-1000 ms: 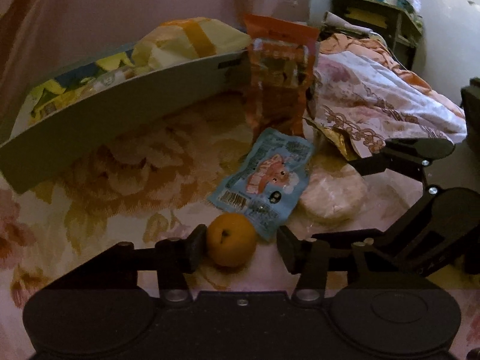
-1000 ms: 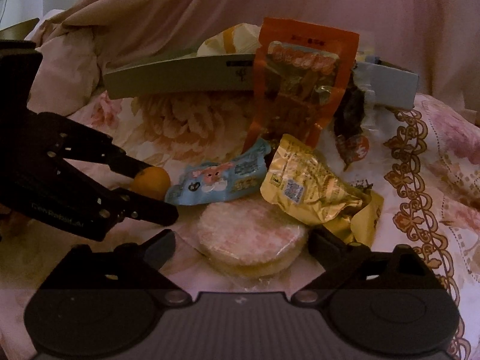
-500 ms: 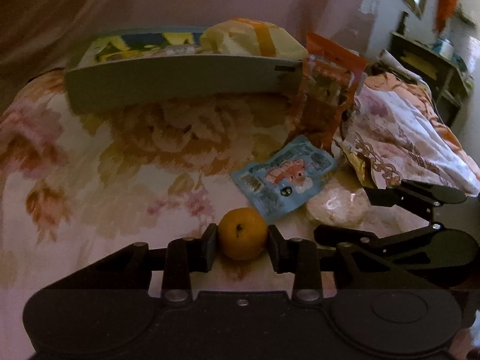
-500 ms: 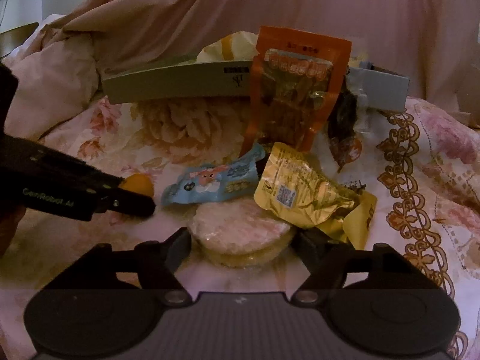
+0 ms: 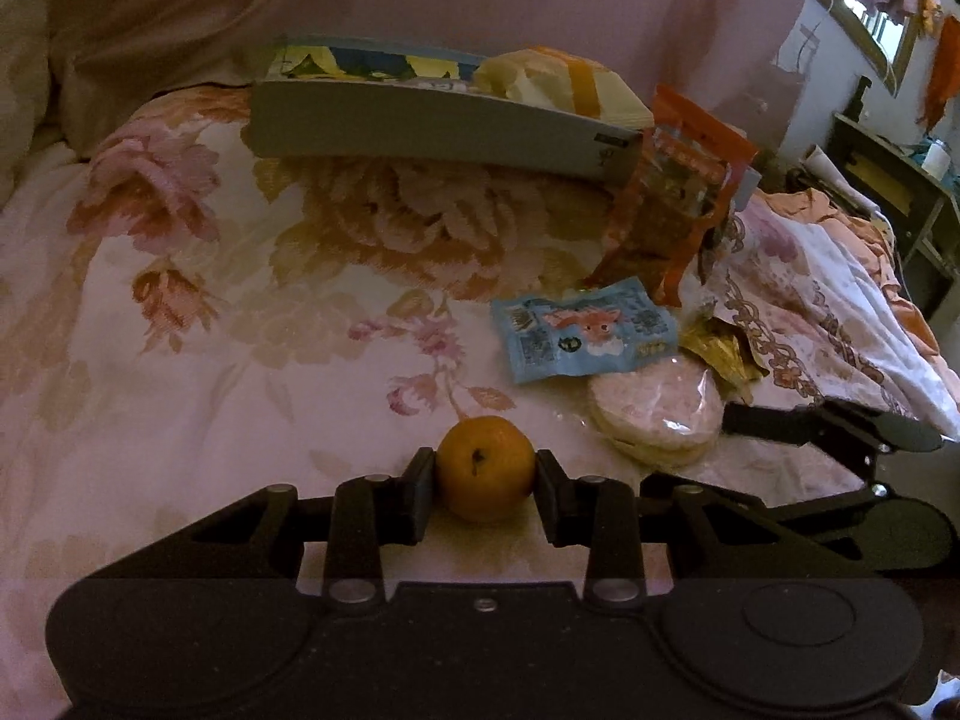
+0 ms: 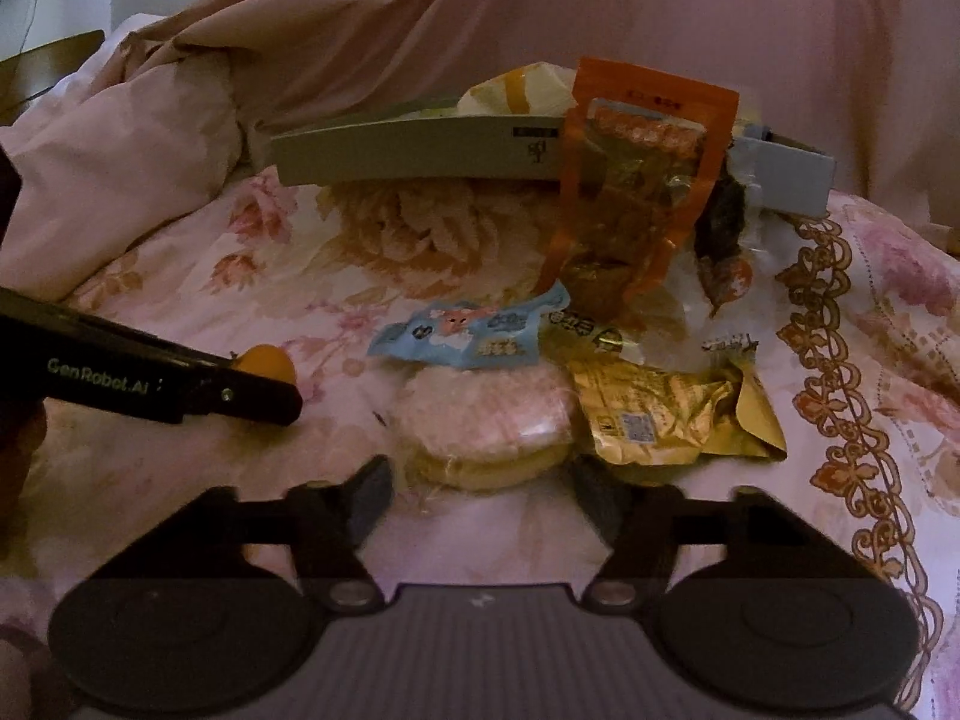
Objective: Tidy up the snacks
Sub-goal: 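Grasp the mandarin with left tool while right tool grasps the pink round cake, then lift the mandarin and pink cake and carry both over the gray box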
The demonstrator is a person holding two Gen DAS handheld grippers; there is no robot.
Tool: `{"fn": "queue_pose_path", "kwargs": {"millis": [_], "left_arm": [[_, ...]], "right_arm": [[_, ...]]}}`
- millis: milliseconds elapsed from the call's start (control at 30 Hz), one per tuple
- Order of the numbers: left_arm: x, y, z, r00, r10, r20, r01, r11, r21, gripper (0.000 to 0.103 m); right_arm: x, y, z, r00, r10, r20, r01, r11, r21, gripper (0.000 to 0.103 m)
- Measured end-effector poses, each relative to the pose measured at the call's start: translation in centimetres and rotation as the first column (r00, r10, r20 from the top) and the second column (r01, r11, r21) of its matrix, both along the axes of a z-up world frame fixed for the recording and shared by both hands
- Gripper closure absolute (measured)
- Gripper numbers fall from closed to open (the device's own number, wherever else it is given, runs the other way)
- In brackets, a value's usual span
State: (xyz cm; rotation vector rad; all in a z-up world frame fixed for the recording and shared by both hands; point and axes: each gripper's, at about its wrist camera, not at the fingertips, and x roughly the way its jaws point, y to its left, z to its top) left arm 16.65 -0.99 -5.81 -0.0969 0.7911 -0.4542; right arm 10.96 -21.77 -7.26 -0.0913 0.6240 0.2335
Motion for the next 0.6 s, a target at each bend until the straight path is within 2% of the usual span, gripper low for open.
{"fn": "queue_pose_path", "kwargs": {"millis": [200, 467, 567, 600], "left_arm": [[0.0, 0.2, 0.0, 1.0, 0.018, 0.006, -0.018, 1.0, -0.017, 0.067], [0.5, 0.3, -0.2, 0.999, 0.034, 0.007, -0.034, 0.999, -0.032, 0.067], [0.6, 0.3, -0.2, 0.999, 0.036, 0.005, -0.035, 0.999, -0.037, 0.067], [0.6, 0.3, -0.2, 0.999, 0.036, 0.005, -0.036, 0.999, -0.038, 0.067]], "right_arm": [[2.0, -0.1, 0.0, 1.0, 0.016, 0.02, -0.015, 1.0, -0.015, 0.007], [4.5, -0.8, -0.4, 0.999, 0.032, 0.02, -0.033, 0.999, 0.015, 0.005], [4.4, -0.7, -0.4, 0.999, 0.026, 0.044, -0.026, 1.0, 0.009, 0.011], [4.4, -0.7, -0.3, 0.998, 0.026, 0.051, -0.027, 1.0, 0.015, 0.016]]}}
